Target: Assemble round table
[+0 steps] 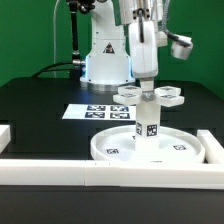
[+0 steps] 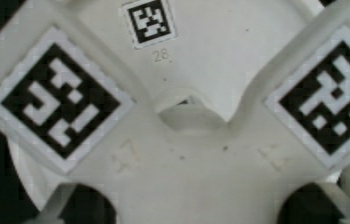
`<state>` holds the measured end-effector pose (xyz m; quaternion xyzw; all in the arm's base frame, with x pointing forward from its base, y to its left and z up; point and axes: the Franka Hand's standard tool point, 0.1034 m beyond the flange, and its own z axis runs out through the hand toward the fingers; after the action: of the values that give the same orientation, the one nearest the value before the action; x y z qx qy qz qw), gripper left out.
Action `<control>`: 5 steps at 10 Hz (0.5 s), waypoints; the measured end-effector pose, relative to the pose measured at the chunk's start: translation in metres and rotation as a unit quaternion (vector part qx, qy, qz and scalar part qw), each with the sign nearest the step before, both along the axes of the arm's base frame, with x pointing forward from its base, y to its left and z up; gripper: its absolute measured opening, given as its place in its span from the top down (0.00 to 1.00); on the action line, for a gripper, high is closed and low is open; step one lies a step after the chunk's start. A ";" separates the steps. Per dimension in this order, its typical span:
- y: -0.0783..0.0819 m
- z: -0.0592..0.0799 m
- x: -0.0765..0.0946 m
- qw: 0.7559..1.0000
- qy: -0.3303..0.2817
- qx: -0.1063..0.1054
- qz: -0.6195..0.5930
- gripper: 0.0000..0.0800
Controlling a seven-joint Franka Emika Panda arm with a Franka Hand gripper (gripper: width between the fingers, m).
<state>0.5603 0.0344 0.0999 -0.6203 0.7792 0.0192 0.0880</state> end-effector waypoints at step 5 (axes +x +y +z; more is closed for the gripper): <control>0.000 0.000 0.002 0.965 -0.008 0.053 -0.258 0.44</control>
Offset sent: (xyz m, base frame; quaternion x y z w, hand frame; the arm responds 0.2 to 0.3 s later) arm -0.0117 -0.0010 -0.0009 0.0232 -0.0191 0.3422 0.9392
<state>0.5620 0.0348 0.0994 -0.3931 0.9098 0.0325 0.1290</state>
